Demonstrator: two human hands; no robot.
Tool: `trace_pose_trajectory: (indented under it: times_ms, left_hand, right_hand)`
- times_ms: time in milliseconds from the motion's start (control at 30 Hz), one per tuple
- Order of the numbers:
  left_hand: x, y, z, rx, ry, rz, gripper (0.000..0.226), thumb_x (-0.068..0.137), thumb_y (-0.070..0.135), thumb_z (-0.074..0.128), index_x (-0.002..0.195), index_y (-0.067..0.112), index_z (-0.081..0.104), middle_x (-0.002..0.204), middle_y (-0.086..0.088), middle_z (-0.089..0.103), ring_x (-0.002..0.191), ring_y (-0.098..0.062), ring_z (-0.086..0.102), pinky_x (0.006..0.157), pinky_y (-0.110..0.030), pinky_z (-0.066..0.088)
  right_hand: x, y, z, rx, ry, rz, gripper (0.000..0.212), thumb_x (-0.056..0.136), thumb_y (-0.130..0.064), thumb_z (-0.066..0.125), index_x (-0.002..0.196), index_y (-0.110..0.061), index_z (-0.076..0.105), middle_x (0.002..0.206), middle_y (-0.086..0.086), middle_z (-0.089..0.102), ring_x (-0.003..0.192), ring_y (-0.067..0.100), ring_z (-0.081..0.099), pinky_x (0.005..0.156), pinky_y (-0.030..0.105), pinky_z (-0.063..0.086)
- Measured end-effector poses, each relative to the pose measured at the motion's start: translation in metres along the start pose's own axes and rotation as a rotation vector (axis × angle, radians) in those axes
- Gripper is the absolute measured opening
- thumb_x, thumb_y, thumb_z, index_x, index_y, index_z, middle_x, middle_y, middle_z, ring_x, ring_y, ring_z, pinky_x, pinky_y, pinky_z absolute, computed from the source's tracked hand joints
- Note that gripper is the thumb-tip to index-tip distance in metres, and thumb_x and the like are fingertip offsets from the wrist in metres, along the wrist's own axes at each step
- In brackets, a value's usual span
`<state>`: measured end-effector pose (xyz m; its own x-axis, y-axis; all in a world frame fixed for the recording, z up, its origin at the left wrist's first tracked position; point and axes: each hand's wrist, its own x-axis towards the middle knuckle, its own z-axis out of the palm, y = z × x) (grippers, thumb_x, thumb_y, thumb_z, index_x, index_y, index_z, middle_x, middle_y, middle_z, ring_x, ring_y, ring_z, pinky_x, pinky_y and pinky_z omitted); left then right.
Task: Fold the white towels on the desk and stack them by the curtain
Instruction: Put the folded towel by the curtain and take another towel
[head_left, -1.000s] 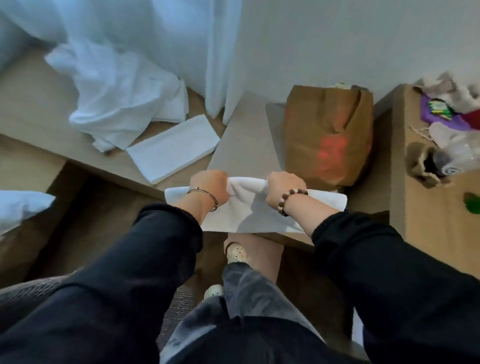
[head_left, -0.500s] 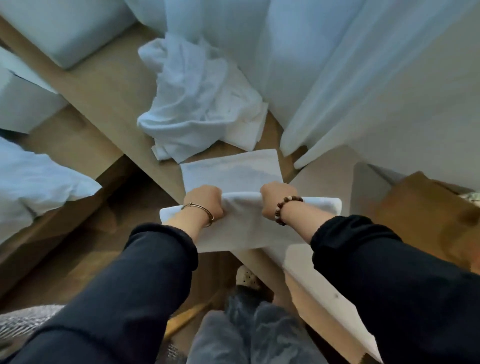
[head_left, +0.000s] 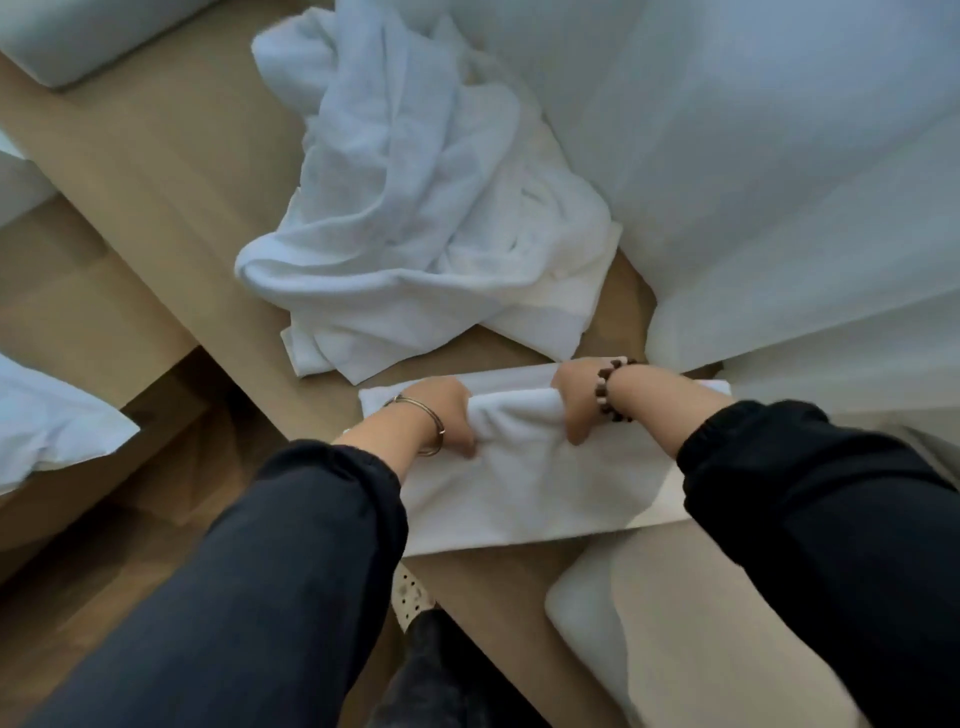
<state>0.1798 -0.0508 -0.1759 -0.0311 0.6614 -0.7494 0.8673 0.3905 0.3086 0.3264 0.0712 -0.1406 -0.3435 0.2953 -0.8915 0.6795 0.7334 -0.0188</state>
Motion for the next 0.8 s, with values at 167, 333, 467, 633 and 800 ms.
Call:
trace_pose_trajectory:
  times_ms: [167,333,467,633,800]
  left_hand:
    - [0.055,-0.031,0.009,-0.015,0.07,0.032,0.035,0.071,0.041,0.074,0.095,0.018,0.062,0.101,-0.004,0.065,0.092,-0.025,0.06,0.072,-0.029,0.046]
    - [0.066,-0.053,0.029,-0.031,0.211,-0.072,0.045,0.072,0.062,0.068,0.092,0.023,0.059,0.106,-0.003,0.064,0.101,-0.026,0.059,0.073,-0.03,0.042]
    - [0.057,-0.061,0.031,-0.039,0.245,-0.178,0.049,0.071,0.071,0.058,0.088,0.025,0.055,0.102,0.0,0.063,0.095,-0.023,0.059,0.07,-0.03,0.042]
    - [0.03,-0.099,0.024,-0.343,0.164,-0.347,0.048,0.074,0.064,0.065,0.091,0.02,0.057,0.09,0.003,0.056,0.081,-0.018,0.052,0.065,-0.028,0.039]
    - [0.003,-0.098,0.043,-1.401,0.314,-0.471,0.035,0.077,0.016,0.077,0.107,0.012,0.059,0.107,-0.009,0.061,0.077,-0.013,0.059,0.058,-0.02,0.044]
  right_hand:
    - [0.069,0.009,-0.004,-0.072,-0.025,0.038,0.03,0.075,-0.033,0.075,0.091,-0.01,0.065,0.082,0.003,0.061,0.065,0.017,0.055,0.048,0.02,0.039]
    - [0.098,0.019,0.018,0.031,0.144,0.117,0.039,0.075,-0.033,0.072,0.107,-0.015,0.059,0.1,0.004,0.062,0.086,0.023,0.062,0.067,0.029,0.051]
    - [0.1,0.02,0.029,0.024,0.238,0.162,0.045,0.079,-0.036,0.069,0.117,-0.018,0.053,0.112,0.004,0.061,0.099,0.025,0.06,0.069,0.029,0.039]
    - [0.085,0.049,0.028,-0.032,0.237,0.211,0.059,0.072,-0.075,0.056,0.104,-0.024,0.054,0.099,-0.001,0.061,0.096,0.023,0.058,0.082,0.037,0.035]
    - [0.069,0.086,0.043,0.009,0.426,0.282,0.058,0.071,-0.08,0.049,0.085,-0.024,0.046,0.077,-0.006,0.047,0.076,0.019,0.044,0.072,0.033,0.032]
